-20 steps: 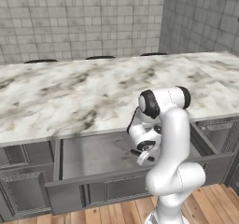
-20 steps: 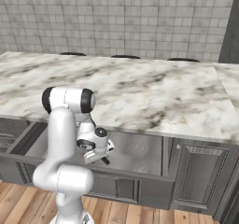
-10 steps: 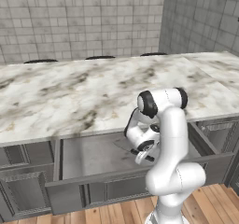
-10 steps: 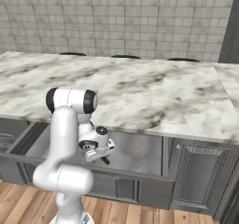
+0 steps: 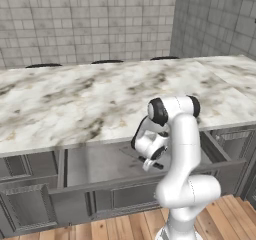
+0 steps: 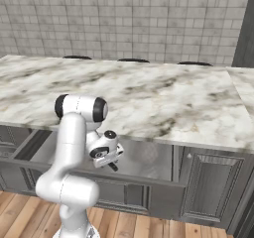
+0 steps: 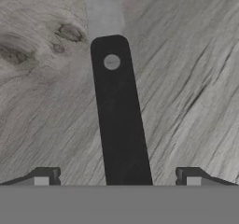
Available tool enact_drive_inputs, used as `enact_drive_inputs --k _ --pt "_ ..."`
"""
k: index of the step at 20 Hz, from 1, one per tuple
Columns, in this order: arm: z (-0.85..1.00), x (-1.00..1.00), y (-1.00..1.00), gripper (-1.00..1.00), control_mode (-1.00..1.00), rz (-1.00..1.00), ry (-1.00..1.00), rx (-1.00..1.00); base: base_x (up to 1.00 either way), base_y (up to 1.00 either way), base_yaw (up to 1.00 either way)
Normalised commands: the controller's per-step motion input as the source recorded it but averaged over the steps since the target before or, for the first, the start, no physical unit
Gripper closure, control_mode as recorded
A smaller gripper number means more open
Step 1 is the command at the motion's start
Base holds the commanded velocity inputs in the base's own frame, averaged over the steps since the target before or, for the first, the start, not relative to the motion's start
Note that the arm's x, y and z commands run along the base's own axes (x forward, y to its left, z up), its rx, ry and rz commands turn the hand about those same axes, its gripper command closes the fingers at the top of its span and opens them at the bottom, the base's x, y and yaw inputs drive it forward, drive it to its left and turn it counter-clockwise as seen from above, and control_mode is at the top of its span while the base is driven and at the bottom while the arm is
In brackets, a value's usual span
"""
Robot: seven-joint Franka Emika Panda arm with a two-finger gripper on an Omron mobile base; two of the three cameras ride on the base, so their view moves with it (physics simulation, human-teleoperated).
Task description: Pick up the knife from the drawer and place it on the cutting board. Then place the meat from the plate to the cutting board.
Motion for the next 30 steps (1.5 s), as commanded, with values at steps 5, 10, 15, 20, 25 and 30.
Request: enact_drive_inputs --k 5,10,15,20,25,30 --pt "-0.24 0.15 -0.02 1.00 -1.00 0.02 0.00 0.00 0.00 0.00 0.00" --pt "-0.48 -0.16 0.00 1.00 -1.00 0.00 0.00 0.00 0.00 0.00 0.00" --pt "-0.13 -0.36 0.05 1.00 -1.00 0.00 0.00 0.00 0.00 0.00 0.00" --pt "0.20 -0.34 0.00 1.00 -1.00 0.00 0.00 0.00 0.00 0.00 0.00" --pt "0.38 -0.19 0.00 1.00 -1.00 0.10 0.00 0.00 0.00 0.00 0.00" --pt "0.31 -0.11 0.00 1.00 -1.00 0.20 0.00 0.00 0.00 0.00 0.00"
